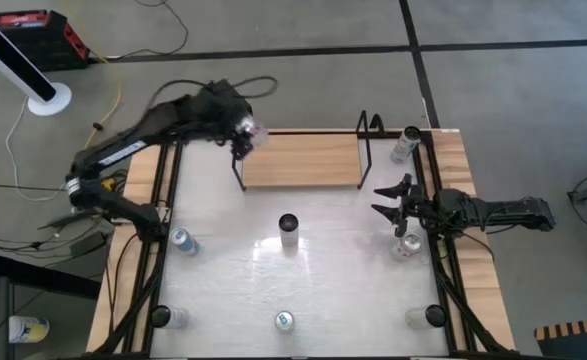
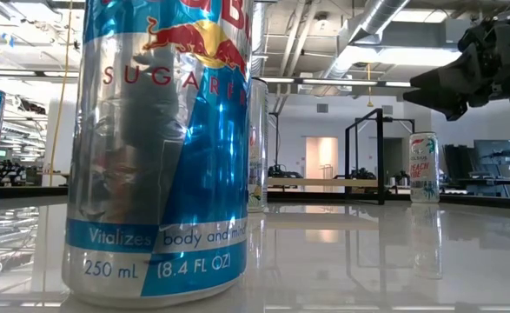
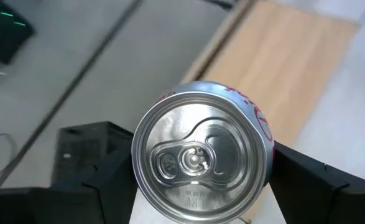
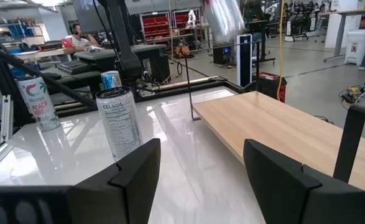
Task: Place canned beverage on shelf
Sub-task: Put the top right red-silver soda can on the shelf
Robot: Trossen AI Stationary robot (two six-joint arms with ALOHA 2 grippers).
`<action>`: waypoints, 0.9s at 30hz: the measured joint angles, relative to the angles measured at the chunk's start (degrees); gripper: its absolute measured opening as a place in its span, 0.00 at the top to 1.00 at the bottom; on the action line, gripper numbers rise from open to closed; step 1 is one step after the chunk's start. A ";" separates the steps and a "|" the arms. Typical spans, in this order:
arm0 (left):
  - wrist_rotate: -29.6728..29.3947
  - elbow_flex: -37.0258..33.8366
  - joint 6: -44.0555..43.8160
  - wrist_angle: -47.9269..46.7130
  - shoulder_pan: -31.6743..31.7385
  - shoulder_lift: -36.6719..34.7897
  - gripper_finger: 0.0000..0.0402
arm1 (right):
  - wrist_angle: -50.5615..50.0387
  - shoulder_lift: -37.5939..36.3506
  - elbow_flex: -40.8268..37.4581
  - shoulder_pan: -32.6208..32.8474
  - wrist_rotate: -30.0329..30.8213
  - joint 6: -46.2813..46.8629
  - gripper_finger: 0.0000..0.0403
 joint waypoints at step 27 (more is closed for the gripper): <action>10.11 13.13 3.21 -13.09 4.46 25.29 0.29 | -0.78 0.01 -0.02 0.00 -1.43 2.96 0.37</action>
